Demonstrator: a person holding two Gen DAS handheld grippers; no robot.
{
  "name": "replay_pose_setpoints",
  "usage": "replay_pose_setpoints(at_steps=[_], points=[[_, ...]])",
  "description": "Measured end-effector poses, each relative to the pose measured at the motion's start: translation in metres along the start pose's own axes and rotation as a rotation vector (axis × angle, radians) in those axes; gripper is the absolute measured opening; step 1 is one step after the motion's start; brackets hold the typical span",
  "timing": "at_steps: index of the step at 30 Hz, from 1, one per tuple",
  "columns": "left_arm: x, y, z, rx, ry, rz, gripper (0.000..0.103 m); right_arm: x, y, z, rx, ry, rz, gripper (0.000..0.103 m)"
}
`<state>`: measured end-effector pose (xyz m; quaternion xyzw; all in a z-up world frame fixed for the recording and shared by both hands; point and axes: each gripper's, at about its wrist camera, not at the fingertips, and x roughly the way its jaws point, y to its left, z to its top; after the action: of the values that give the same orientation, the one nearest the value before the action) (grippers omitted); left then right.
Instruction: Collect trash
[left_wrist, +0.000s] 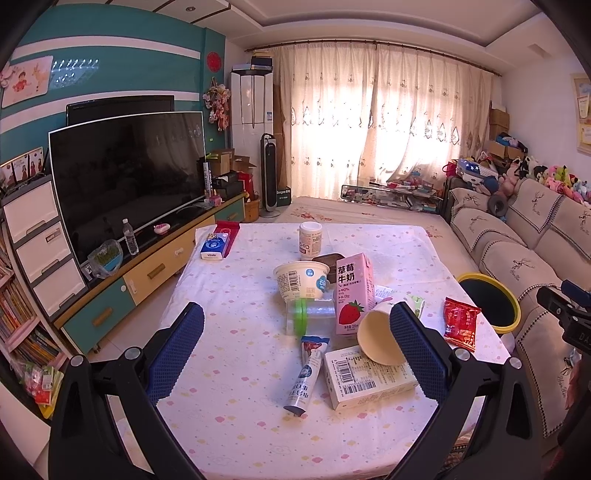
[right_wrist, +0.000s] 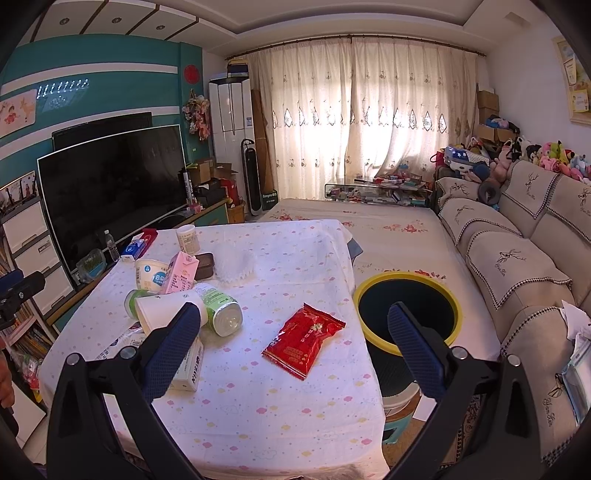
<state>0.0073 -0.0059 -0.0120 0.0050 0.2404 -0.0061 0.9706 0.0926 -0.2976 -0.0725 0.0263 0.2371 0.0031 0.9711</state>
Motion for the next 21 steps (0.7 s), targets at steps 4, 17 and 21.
replay_pose_setpoints(at_steps=[4,17,21], points=[[0.0000,0.0002,0.0001,0.000,0.001,0.000,0.099,0.0004,0.0001,-0.0004,0.000,0.000,0.000,0.097],[0.0008,-0.0013,-0.0005,0.000,0.008,-0.003,0.099,0.0022,0.0005,-0.0017,0.000,0.005,-0.001,0.097],[0.0017,-0.0022,-0.0014,-0.001,0.010,0.001,0.099,0.0034,0.0012,-0.0030,0.000,0.006,-0.001,0.097]])
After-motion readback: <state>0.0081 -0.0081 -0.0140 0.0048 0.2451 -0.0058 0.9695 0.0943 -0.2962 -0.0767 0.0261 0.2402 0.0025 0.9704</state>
